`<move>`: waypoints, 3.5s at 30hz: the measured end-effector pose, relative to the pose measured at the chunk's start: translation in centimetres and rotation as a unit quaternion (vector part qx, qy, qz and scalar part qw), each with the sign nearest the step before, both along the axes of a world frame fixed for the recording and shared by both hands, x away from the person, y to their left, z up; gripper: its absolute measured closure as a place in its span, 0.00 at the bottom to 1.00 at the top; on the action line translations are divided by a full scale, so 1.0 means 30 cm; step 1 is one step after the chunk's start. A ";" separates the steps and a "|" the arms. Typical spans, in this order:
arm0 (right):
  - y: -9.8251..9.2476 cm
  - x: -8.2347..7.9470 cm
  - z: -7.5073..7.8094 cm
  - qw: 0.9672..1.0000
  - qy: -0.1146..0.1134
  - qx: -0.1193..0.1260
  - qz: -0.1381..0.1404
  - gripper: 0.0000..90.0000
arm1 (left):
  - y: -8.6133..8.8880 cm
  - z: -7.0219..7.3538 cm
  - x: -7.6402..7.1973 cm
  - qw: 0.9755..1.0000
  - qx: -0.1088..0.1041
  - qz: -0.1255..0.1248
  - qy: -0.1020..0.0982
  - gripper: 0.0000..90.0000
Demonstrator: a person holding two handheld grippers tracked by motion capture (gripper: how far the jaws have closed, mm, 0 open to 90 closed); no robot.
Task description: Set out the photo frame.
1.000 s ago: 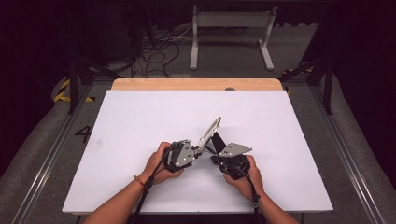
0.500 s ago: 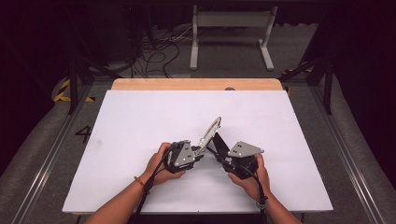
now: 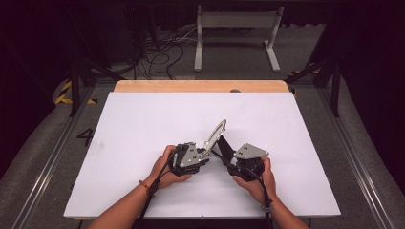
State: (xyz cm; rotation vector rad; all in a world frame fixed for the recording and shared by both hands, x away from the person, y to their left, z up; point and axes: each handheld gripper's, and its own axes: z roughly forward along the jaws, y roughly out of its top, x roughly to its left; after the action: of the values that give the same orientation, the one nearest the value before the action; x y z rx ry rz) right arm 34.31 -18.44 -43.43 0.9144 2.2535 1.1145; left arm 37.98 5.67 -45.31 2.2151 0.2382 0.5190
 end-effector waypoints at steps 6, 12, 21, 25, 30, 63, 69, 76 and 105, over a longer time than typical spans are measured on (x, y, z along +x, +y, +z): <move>-0.010 -0.020 0.050 0.999 -0.005 0.030 0.038 0.98 | 0.000 -0.001 0.000 1.000 0.010 0.002 -0.003 0.77; 0.017 -0.023 0.027 0.998 0.013 0.021 0.063 1.00 | -0.002 0.001 -0.004 1.000 0.019 0.006 -0.007 0.77; 0.039 0.004 -0.045 0.997 0.042 -0.015 0.063 1.00 | -0.010 0.012 -0.024 0.998 0.046 0.011 -0.035 0.82; 0.031 0.006 -0.039 0.997 0.040 -0.019 0.060 1.00 | -0.014 0.011 -0.028 0.998 0.045 0.010 -0.037 0.81; 0.016 0.017 -0.036 0.997 0.038 -0.023 0.059 1.00 | -0.021 0.010 -0.034 0.998 0.040 0.006 -0.037 0.80; -0.026 0.006 0.034 0.999 -0.018 -0.026 0.007 0.59 | -0.033 0.023 -0.038 1.000 0.021 -0.021 -0.006 0.79; -0.026 0.045 0.000 0.999 0.000 -0.030 -0.017 0.55 | -0.037 0.026 -0.045 0.999 0.022 -0.035 -0.001 0.79; -0.040 0.081 -0.023 1.000 0.012 -0.020 -0.021 0.63 | -0.056 0.027 -0.071 0.998 0.021 -0.051 -0.002 0.79; -0.112 0.010 0.039 0.999 0.019 -0.025 0.017 0.90 | 0.098 0.035 0.094 0.997 -0.035 0.039 0.060 0.98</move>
State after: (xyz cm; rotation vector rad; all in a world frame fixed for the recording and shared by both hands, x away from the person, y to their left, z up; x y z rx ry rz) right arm 34.62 -21.80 -42.24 0.8883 2.3249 1.0591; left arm 40.80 8.60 -44.26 2.1773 0.4030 0.4136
